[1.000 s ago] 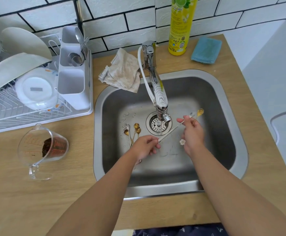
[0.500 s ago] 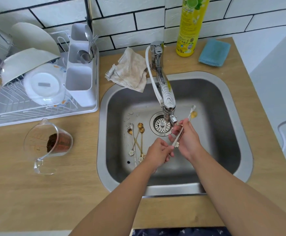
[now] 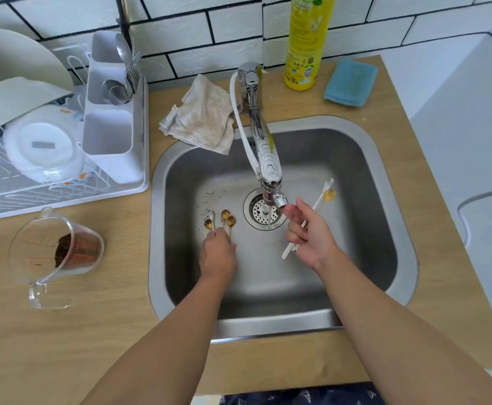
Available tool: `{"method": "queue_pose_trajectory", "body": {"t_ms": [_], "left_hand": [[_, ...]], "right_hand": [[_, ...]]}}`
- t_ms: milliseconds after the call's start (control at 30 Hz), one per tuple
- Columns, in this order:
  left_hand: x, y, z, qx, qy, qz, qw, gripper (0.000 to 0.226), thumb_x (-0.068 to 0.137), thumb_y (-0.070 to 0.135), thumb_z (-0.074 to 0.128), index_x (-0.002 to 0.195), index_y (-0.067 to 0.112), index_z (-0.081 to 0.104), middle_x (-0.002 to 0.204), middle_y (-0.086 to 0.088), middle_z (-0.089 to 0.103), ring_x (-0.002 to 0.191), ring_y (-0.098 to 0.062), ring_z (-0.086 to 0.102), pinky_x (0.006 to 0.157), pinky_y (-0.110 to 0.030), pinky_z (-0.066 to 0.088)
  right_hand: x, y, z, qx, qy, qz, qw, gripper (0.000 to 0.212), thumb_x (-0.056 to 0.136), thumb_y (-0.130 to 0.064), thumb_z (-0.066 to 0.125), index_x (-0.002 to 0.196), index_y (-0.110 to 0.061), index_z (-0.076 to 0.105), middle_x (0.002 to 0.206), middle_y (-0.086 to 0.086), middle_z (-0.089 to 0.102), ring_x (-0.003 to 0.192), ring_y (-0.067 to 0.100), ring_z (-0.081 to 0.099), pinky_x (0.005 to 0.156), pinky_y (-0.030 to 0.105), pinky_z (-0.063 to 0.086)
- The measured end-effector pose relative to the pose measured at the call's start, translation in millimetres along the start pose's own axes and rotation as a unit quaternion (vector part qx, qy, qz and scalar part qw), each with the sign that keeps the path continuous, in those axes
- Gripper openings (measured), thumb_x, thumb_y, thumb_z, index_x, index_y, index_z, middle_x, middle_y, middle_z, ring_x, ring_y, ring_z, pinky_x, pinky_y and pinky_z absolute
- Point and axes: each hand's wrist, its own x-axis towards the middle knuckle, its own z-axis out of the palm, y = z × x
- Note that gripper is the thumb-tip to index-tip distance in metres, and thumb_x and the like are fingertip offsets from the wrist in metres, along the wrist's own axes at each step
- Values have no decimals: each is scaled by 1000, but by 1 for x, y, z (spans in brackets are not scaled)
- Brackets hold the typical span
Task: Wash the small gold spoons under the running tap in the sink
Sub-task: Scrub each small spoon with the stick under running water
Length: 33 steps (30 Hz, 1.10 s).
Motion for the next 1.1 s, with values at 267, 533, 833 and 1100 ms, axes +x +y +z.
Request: {"method": "queue_pose_trajectory", "body": {"t_ms": [267, 533, 833, 1100], "left_hand": [[-3, 3, -3, -66, 34, -15, 997, 20, 96, 13, 53, 111, 11, 66, 106, -13, 68, 96, -33, 64, 85, -39, 52], [-34, 22, 7, -354, -81, -37, 931, 16, 98, 17, 59, 106, 18, 72, 73, 5, 71, 68, -13, 69, 54, -26, 52], [-38, 20, 2, -330, -98, 42, 938, 16, 97, 17, 61, 110, 15, 71, 80, 1, 71, 56, 6, 61, 59, -19, 48], [-35, 17, 3, -312, -93, 56, 944, 16, 99, 18, 58, 108, 17, 71, 76, 3, 71, 60, 5, 60, 57, -18, 49]], "right_hand": [[1, -1, 0, 5, 22, -13, 1000, 28, 104, -33, 56, 91, -12, 69, 93, 5, 79, 31, 2, 22, 33, 16, 20], [5, 1, -3, -25, 64, -32, 997, 22, 102, -33, 60, 95, -13, 66, 91, 4, 78, 33, 3, 21, 33, 17, 19], [3, 8, -1, -135, 74, -50, 987, 20, 101, -27, 65, 96, -9, 69, 86, 3, 79, 36, 4, 25, 35, 19, 22], [5, 11, -1, -149, 71, -56, 985, 14, 101, -22, 65, 93, -11, 67, 95, 7, 80, 34, 4, 24, 34, 18, 22]]}}
